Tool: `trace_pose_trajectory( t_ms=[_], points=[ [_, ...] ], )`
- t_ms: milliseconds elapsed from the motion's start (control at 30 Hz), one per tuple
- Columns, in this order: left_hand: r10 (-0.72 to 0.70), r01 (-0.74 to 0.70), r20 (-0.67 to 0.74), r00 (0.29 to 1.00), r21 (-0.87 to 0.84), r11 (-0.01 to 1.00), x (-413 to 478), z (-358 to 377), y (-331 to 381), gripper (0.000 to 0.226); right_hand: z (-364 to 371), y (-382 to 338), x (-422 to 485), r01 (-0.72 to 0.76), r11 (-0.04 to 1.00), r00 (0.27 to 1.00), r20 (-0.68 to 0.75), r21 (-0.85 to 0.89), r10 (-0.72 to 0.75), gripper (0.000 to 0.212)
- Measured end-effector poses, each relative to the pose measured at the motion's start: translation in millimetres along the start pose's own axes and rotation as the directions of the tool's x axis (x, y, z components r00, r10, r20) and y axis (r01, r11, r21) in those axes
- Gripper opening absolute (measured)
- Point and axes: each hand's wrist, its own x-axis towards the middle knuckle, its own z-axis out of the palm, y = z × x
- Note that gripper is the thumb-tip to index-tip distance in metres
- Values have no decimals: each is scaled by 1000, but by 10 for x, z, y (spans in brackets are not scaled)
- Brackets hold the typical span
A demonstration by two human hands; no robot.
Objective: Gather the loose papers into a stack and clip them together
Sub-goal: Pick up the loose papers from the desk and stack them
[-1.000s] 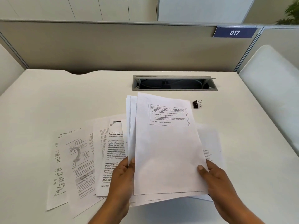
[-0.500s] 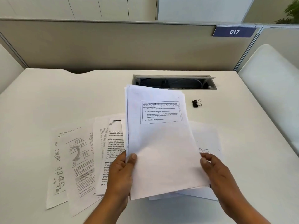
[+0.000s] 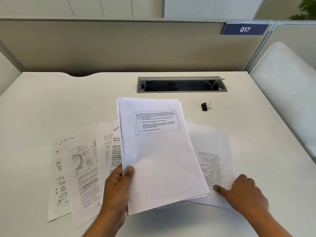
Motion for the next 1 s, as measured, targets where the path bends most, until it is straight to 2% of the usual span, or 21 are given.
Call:
trace_pose_trajectory(
  t_ms=[67,267,300,400,433,633,733,833,900,933,1000],
  points=[
    [-5,4,-9,1000,-9,1000,15,-27,-13,19,27,-22,-8,-2,1000,1000,-3,26,2,83],
    [-4,3,-51,999,-15,1000,68,-93,-39,18,83,41,1,2,960,998,-65,281,17,73],
    [-2,1,-60,998,-9,1000,76,-105,-44,18,86,57,16,5,945,997,-79,326,22,64],
    [-2,2,-95,996,4,1000,93,-158,-44,17,91,129,114,57,900,996,-82,432,-24,21],
    [-5,6,-99,995,10,1000,97,-176,-44,17,84,159,146,63,880,996,-79,470,-29,17],
    [-19,21,-129,991,15,1000,89,-287,-3,19,-172,280,209,97,700,989,-148,708,13,20],
    [-22,24,-146,989,9,1000,81,-343,55,19,-338,333,209,128,538,986,-167,833,23,21],
    [-25,28,-159,987,13,1000,84,-392,94,18,-508,333,149,136,373,988,-152,918,14,10],
    [-29,31,-158,987,12,999,81,-400,110,17,-584,298,88,132,295,991,-131,946,-23,12],
    [-31,33,-154,988,14,999,77,-388,116,17,-614,264,48,127,267,992,-118,955,-49,11],
    [-35,38,-138,990,14,999,57,-341,119,17,-615,191,-23,133,266,989,-111,955,-95,26]
  ],
)
